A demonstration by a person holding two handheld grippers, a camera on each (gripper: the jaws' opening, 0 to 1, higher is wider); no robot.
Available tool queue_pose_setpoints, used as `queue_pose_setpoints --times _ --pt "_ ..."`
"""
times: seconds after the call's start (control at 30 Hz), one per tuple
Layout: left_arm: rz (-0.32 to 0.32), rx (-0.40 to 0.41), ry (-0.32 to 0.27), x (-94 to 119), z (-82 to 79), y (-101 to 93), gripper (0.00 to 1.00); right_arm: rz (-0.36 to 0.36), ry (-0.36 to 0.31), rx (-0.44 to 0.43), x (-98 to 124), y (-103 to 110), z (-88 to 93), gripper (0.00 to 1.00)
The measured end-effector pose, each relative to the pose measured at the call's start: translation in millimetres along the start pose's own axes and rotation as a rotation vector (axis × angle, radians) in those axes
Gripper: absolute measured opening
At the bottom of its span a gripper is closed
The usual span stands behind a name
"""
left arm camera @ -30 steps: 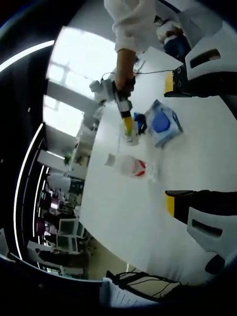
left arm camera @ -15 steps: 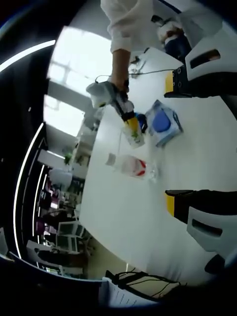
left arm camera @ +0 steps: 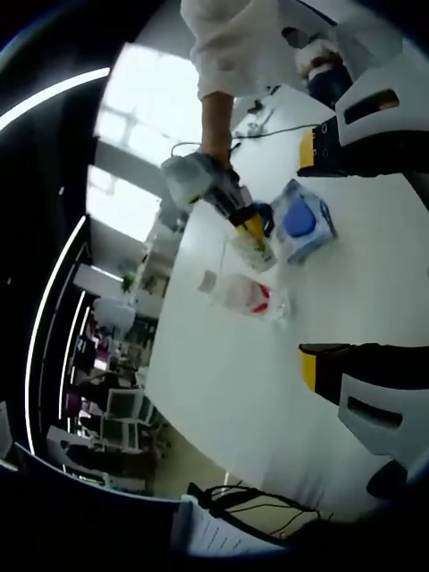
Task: Arrange the tabletop items into an orderly group along one side of the table until the central work area is clear of visible clutter.
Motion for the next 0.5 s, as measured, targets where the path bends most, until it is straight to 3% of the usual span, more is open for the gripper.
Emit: queue_pose_setpoints --times 0.37,0.5 --pt "0.009 0.010 -0.007 -2 -0.9 0.0 0.73 -0.050 0.150 0.132 -8 -2 0.5 0.00" --pt "0.011 0.020 -0.016 -1 -2.3 -1.6 0.73 -0.058 0.165 0.136 -10 -1 1.6 0.00"
Point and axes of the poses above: the point that each gripper's makers call its tool centre point, and the gripper's own axes: x roughly backward along the fingers, y roughly to its left, z roughly out of its underside, the point moved 7 cm from there along x, roughly backward along the fingers, and after that the axes turned 15 degrees about -y, right-handed, at the moved point
